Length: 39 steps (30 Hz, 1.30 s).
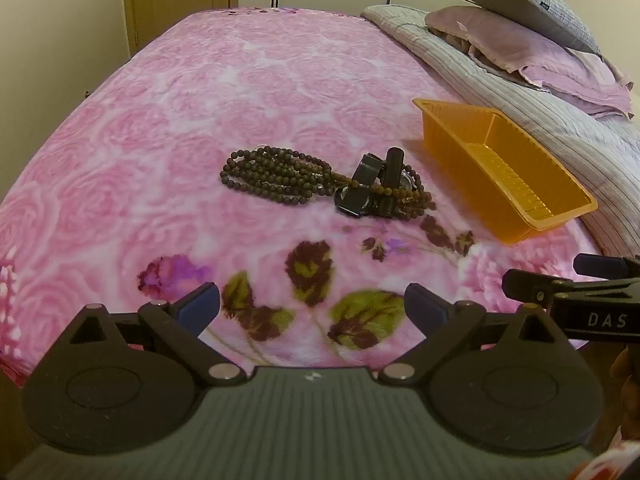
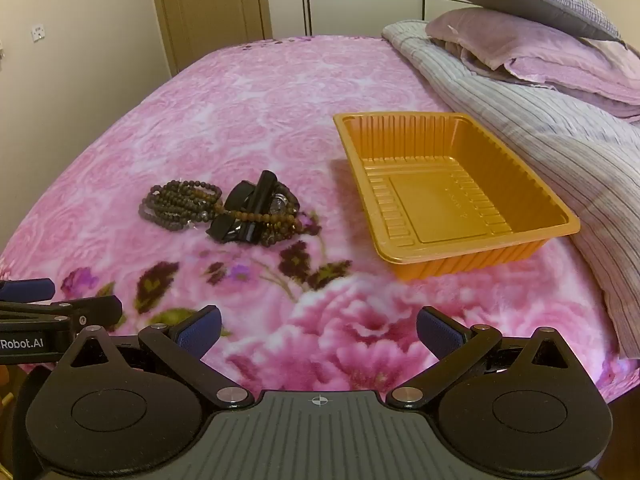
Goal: Organize jewelry
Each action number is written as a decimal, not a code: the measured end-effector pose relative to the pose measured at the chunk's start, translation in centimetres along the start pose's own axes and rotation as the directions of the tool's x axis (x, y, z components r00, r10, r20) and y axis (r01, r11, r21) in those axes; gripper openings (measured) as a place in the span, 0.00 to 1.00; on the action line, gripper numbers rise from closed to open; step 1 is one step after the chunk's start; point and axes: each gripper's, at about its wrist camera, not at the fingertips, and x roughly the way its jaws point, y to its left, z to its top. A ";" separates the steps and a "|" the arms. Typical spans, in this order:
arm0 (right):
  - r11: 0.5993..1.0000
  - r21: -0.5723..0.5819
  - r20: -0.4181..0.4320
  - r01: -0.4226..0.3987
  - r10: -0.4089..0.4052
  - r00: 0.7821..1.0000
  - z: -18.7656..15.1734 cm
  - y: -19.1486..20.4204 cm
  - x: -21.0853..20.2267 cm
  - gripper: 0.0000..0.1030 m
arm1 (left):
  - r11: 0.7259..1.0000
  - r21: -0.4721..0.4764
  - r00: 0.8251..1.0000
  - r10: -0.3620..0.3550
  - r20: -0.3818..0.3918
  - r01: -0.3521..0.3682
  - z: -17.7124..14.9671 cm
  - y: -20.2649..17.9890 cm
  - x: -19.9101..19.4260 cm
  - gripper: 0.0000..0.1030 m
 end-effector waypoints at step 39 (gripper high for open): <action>1.000 0.023 0.025 -0.004 0.003 1.000 0.6 -0.5 -0.3 1.00 | 1.000 0.007 1.000 -0.026 0.016 0.026 0.6 -0.5 0.0 0.95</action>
